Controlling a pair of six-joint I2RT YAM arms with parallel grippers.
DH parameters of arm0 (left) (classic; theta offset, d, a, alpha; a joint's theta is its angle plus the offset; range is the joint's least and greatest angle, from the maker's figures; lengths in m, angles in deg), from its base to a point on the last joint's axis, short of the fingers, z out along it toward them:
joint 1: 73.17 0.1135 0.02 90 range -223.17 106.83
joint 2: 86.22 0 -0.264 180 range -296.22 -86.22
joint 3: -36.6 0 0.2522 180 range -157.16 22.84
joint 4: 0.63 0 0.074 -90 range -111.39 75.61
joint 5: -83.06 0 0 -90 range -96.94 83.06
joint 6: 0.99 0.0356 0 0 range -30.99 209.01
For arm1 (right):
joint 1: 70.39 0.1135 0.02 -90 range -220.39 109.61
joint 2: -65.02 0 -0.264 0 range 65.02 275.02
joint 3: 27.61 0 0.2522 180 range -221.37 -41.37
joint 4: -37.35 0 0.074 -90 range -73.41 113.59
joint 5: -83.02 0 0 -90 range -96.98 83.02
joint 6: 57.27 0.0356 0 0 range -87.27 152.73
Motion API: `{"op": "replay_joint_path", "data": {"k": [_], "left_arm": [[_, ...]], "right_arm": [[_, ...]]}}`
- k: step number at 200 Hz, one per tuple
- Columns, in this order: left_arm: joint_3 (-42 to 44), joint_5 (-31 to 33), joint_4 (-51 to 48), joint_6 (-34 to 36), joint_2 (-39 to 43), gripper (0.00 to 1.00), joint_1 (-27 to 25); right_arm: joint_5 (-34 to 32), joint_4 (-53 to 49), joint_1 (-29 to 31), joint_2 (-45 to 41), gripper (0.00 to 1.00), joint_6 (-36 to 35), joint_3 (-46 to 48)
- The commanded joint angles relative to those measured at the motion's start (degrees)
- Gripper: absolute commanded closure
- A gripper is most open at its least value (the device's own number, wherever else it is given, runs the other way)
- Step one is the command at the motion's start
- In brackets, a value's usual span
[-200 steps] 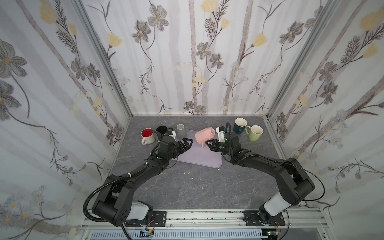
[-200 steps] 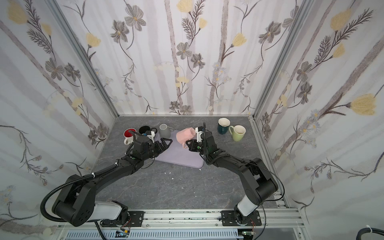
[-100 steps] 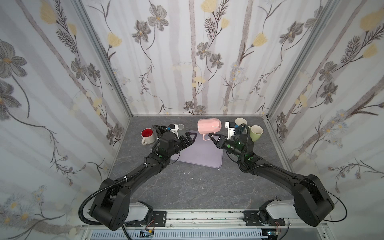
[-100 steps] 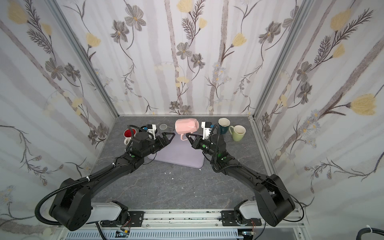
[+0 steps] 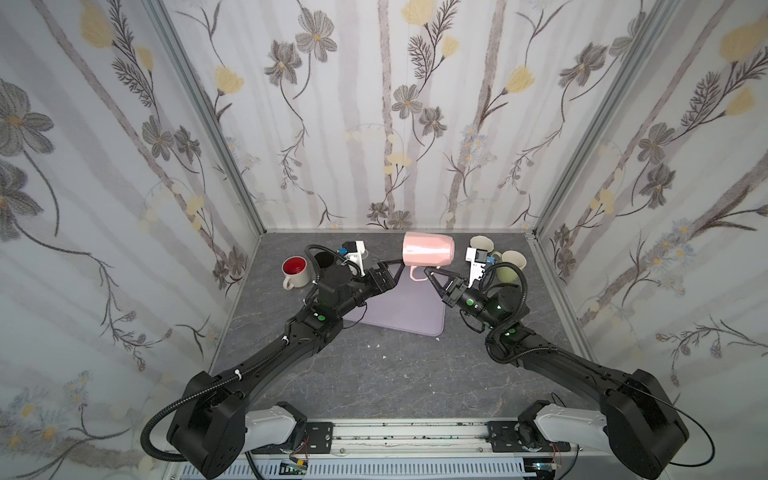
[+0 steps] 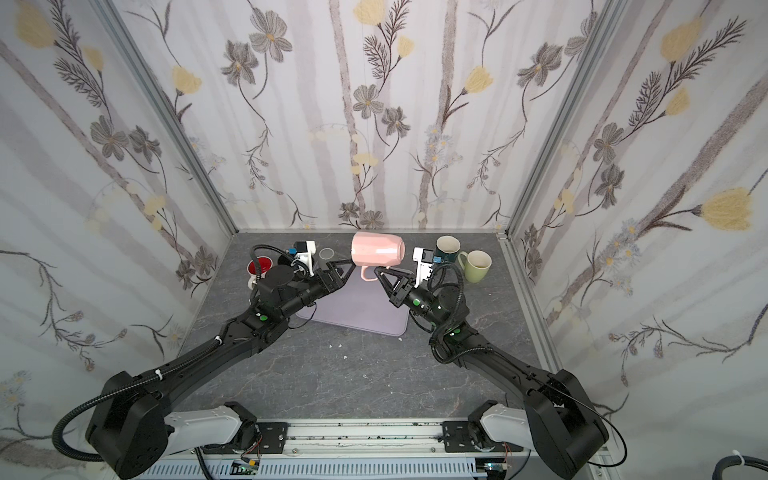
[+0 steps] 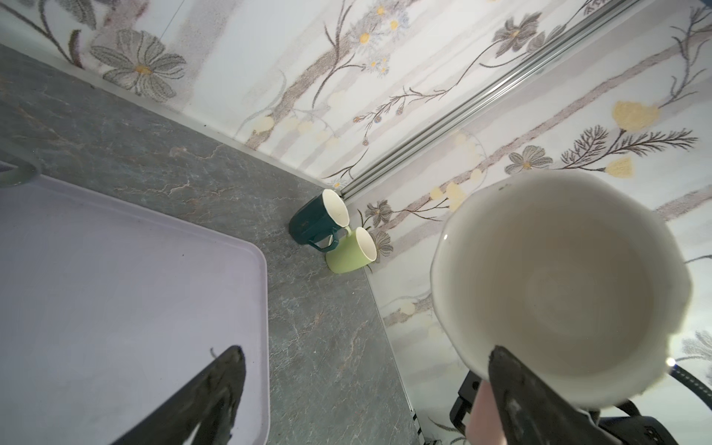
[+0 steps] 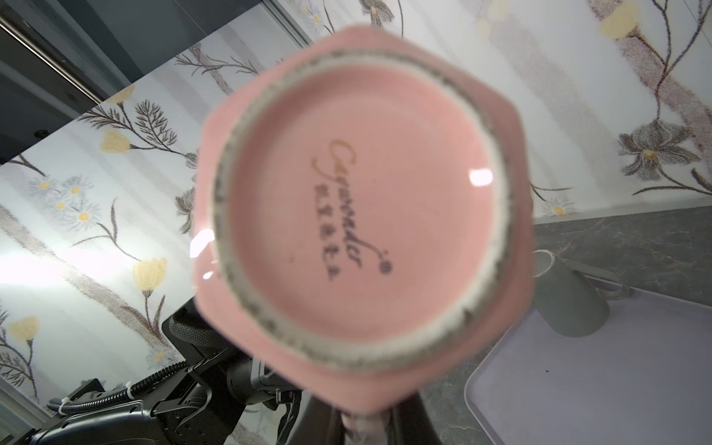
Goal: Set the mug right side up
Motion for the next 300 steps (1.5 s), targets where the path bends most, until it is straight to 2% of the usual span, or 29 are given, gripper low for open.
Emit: {"op": "replay_joint_path", "data": {"k": [1, 42, 83, 121, 156, 180, 235, 248, 300], "left_arm": [[0.7, -3.1, 5.3, 2.8, 1.6, 0.01, -1.1], [2.6, -3.4, 7.4, 5.2, 3.9, 0.04, -2.3], [1.8, -7.9, 10.1, 5.7, 2.6, 0.06, -2.4], [0.7, -9.9, 12.4, 6.1, 1.5, 0.12, -2.5], [-0.3, -12.8, 15.1, 5.7, -0.2, 0.26, -2.4], [-0.4, -14.3, 17.6, 4.5, -1.2, 0.30, -2.5], [-1.2, -19.0, 22.3, 3.5, -3.8, 0.48, -2.4], [-1.5, -20.0, 23.2, 3.1, -4.2, 0.49, -2.4], [-1.3, -20.0, 22.4, 3.3, -4.0, 0.63, -2.5]], "right_arm": [[1.0, 8.9, 0.2, -0.2, 1.00, 1.0, 0.2], [1.9, 10.3, 0.2, 0.4, 1.00, 1.7, -0.8], [3.1, 9.8, 0.2, 0.8, 1.00, 0.8, -2.0], [3.9, 9.8, 0.3, 1.6, 1.00, 0.7, -2.0], [4.9, 11.3, 0.2, 2.6, 1.00, 1.3, -2.4], [5.5, 11.8, 0.2, 3.4, 1.00, 1.3, -2.9], [7.4, 12.3, 0.2, 6.4, 1.00, 1.7, -4.3], [7.8, 13.0, 0.0, 7.1, 1.00, 2.0, -4.3], [9.3, 16.9, -1.6, 9.2, 1.00, 4.8, -3.5]]}}
